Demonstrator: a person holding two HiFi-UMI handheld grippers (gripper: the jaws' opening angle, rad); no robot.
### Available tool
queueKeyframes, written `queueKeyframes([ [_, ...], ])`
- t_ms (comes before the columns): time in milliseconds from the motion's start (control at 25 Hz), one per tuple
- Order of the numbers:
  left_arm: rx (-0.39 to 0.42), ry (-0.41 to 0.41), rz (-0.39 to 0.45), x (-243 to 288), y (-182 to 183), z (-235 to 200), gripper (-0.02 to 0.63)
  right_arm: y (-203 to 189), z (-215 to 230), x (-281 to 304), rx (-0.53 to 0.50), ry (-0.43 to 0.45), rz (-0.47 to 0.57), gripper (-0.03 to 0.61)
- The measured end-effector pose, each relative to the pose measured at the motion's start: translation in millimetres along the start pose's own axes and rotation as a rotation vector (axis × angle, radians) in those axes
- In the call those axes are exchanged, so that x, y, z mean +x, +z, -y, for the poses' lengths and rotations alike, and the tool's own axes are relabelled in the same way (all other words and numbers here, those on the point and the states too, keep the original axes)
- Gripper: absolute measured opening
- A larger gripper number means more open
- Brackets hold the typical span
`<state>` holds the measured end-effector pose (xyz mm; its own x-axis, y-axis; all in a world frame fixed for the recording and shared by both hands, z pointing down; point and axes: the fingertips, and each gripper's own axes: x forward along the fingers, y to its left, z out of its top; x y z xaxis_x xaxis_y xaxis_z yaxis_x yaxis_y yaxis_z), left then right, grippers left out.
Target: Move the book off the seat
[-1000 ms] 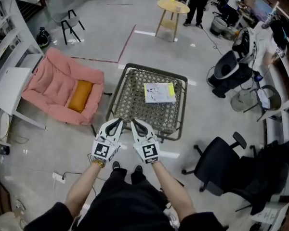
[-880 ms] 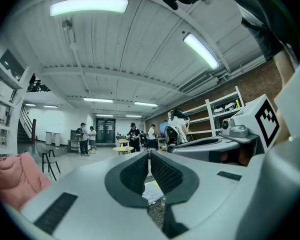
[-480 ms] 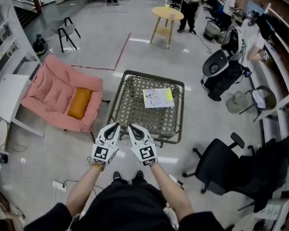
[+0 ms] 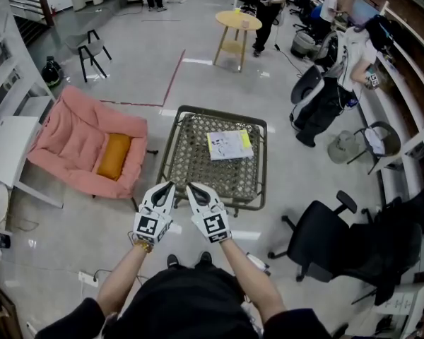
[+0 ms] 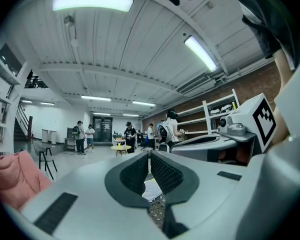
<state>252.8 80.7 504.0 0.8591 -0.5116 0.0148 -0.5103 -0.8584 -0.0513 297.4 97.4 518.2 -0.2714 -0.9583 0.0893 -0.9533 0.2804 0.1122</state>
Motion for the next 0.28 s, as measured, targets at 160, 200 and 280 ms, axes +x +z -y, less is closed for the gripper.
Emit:
queueKeyframes([
  [160, -0.005, -0.009, 0.010, 1.0, 4.3, -3.2, 0.023, 2.1, 0.5, 4.4, -0.005, -0.004, -0.004, 0.014],
  [200, -0.003, -0.008, 0.009, 0.8, 4.7, -4.6, 0.023, 3.7, -0.1, 5.5, -0.004, -0.003, -0.005, 0.014],
  [280, 0.001, -0.007, 0.002, 0.5, 5.2, -7.6, 0.023, 7.5, -1.5, 7.2, 0.000, 0.000, -0.007, 0.014],
])
